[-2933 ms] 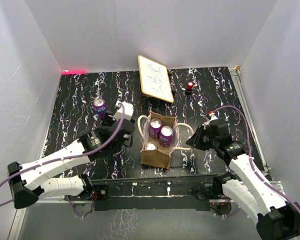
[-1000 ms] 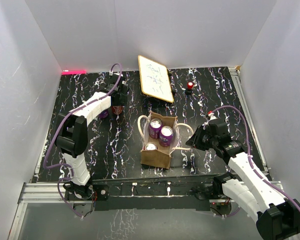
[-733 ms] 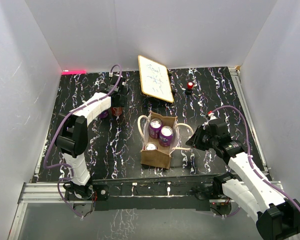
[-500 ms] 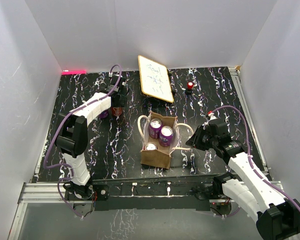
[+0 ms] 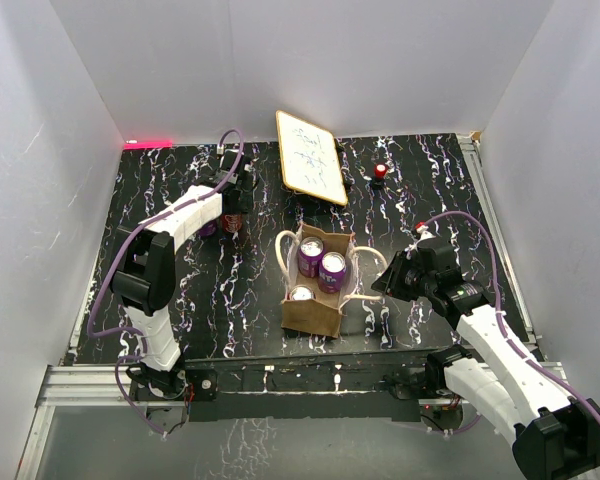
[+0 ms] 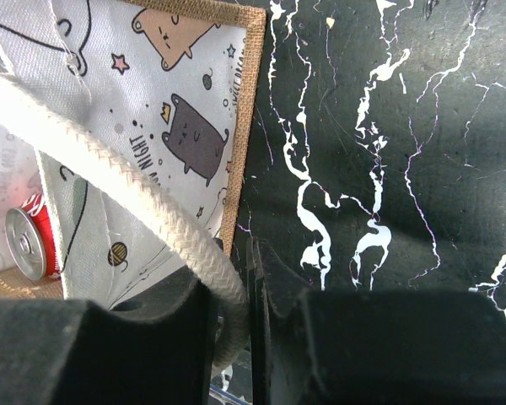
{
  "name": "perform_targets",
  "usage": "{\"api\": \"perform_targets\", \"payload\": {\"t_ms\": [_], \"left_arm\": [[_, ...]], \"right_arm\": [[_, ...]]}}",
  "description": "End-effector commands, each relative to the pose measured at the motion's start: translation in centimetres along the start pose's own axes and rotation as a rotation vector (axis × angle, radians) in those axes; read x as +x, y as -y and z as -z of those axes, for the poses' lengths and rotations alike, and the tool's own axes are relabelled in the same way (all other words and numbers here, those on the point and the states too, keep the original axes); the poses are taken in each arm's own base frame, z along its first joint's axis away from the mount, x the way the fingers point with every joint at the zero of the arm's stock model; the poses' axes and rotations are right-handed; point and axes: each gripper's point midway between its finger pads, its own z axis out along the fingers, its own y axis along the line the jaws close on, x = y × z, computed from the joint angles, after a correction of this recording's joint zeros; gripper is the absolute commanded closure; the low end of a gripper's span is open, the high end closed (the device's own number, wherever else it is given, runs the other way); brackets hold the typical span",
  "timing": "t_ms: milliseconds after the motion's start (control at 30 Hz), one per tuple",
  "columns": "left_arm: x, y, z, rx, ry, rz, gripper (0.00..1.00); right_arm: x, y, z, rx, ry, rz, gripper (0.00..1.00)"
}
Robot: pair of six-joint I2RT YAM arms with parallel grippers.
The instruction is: Take the beverage out of the canvas bag
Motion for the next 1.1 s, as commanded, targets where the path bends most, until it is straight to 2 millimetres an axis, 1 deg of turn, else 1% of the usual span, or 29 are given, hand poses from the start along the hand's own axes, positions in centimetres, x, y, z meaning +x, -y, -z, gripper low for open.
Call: {"api": "perform_targets", "payload": {"t_ms": [0,133,200,300,400,467,600,733,833,900,967,1033,1067], "left_arm": [[-1.7,-1.3,1.4,-0.031,0.062,0.024,0.50],[-1.8,-1.3,1.7,-0.024,0.068,0.030,0.49],[-1.9,-1.3,1.8,-0.022,0.071,0.032,0.45],[-2.0,-1.4,2.0,-0.022,0.075,0.032,0.42],[-2.5,-1.3,2.5,-0.007,0.092,0.039,0.37],[-2.9,-1.3,2.9,0.001,0.100,0.045,0.35],[-4.0,-1.3,4.5,0.022,0.125,0.070,0.25],[-5.1,-1.6,6.6,0.049,0.160,0.085,0.18],[-6.1,-2.2,8.8,0.062,0.188,0.095,0.17],[-6.6,-2.1,10.7,0.107,0.207,0.109,0.17],[-6.2,-1.2,12.9,0.210,0.214,0.130,0.16],[-5.0,0.8,15.5,0.386,0.217,0.138,0.16],[-4.4,1.4,17.4,0.467,0.238,0.143,0.16]], "right_arm": [[-1.1,-0.7,0.1,-0.028,0.049,0.017,0.79],[-1.1,-0.7,0.1,-0.030,0.050,0.018,0.80],[-1.0,-0.7,0.1,-0.032,0.050,0.018,0.79],[-1.0,-0.7,0.2,-0.033,0.048,0.019,0.79],[-1.0,-0.7,0.2,-0.034,0.050,0.019,0.79],[-1.0,-0.7,0.2,-0.034,0.050,0.020,0.79],[-1.0,-0.8,0.2,-0.037,0.051,0.020,0.79],[-1.1,-0.9,0.3,-0.040,0.052,0.023,0.79],[-1.1,-0.9,0.3,-0.043,0.054,0.024,0.79],[-1.1,-1.0,0.3,-0.046,0.054,0.025,0.79],[-1.0,-1.0,0.4,-0.047,0.054,0.025,0.79],[-1.1,-1.0,0.4,-0.049,0.056,0.026,0.79],[-1.1,-1.0,0.4,-0.050,0.058,0.026,0.79]]}}
